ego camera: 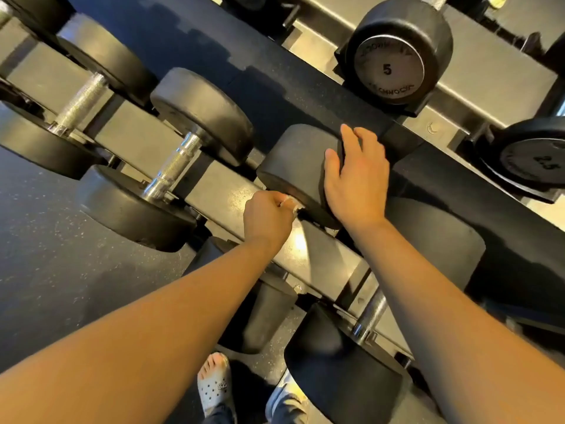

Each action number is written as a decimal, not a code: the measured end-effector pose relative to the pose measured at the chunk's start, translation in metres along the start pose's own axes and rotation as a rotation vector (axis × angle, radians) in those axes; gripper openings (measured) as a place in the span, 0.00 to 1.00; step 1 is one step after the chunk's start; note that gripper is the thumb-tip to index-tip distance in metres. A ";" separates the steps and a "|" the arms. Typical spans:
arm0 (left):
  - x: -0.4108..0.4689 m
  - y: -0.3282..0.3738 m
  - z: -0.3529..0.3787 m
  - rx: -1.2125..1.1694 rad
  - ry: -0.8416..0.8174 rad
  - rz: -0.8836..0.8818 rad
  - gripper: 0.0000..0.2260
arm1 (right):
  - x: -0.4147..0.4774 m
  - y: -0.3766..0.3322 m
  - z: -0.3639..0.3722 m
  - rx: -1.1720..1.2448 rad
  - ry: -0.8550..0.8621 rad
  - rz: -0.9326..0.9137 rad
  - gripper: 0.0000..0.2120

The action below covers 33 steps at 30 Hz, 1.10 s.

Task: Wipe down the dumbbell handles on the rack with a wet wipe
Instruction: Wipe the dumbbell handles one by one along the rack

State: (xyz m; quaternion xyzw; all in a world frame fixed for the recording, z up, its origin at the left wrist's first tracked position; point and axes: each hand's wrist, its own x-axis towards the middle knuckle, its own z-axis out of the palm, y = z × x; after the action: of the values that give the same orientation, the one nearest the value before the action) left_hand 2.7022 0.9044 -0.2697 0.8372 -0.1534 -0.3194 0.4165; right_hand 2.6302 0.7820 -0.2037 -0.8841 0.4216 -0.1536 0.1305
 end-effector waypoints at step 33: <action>0.050 -0.016 -0.034 -0.569 -0.709 -0.661 0.12 | -0.002 0.008 0.034 0.211 0.087 0.126 0.23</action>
State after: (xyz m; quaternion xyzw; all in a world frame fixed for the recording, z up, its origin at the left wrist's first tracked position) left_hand 2.7615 0.9087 -0.2877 0.5368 0.0788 -0.7235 0.4268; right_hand 2.6367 0.7822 -0.2375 -0.8298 0.4629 -0.2269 0.2138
